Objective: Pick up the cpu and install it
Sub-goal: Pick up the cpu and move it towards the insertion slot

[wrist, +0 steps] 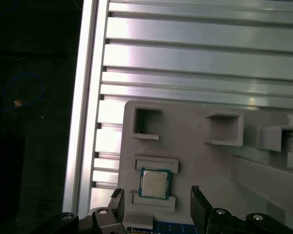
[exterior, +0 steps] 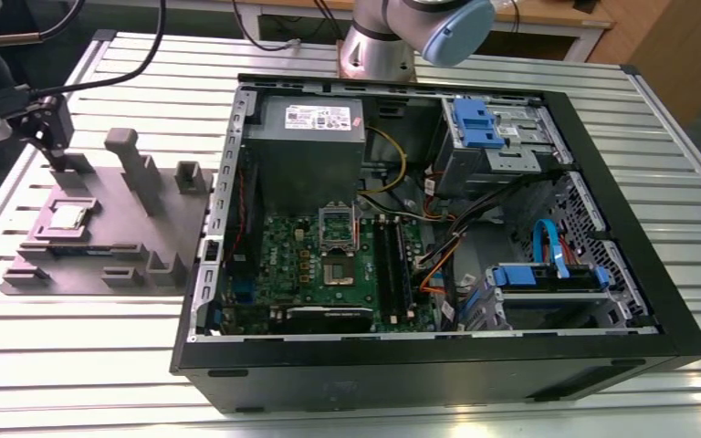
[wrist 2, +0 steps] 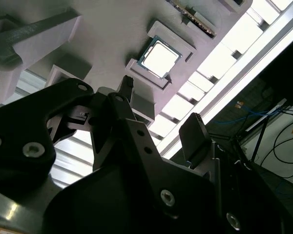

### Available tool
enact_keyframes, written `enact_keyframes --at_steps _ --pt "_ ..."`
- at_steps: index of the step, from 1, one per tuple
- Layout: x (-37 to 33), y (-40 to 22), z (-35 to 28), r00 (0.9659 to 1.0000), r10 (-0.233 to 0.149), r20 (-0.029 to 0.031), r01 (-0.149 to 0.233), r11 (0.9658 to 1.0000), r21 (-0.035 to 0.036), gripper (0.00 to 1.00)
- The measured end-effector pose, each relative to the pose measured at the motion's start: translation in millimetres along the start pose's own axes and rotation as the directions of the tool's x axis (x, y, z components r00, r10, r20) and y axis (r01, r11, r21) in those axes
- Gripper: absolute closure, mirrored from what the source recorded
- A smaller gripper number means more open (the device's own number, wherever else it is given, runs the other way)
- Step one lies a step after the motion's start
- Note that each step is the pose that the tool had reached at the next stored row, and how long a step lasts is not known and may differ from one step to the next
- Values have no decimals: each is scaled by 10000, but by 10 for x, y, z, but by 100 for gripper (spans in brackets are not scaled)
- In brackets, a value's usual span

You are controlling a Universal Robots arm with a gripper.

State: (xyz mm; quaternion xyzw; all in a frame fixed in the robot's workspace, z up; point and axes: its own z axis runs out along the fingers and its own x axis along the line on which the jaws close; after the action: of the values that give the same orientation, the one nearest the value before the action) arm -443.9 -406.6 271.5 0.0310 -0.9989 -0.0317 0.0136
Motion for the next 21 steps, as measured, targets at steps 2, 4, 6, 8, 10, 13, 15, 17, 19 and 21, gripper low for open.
enact_keyframes --at_steps 2,4,6,8,10,13,15,17,19,21 --pt "1 -6 7 10000 46 3 -46 10000 -1 35" --pt "4 -9 15 10000 87 6 -87 10000 -2 35" --pt "5 -12 20 9999 101 4 -101 9999 -3 35" --pt "6 -12 24 9999 102 4 -102 9999 -4 35" --pt "6 -12 28 9999 102 6 -102 9999 -6 35" --pt "9 -12 33 9999 102 6 -102 9999 -6 35" --pt "12 -13 40 9999 102 7 -102 9999 -6 35" --pt "13 -14 48 9999 102 6 -102 9999 -6 35" --pt "14 -15 57 9999 102 7 -102 9999 -6 35" --pt "14 -16 66 9999 103 6 -103 9999 -6 35"
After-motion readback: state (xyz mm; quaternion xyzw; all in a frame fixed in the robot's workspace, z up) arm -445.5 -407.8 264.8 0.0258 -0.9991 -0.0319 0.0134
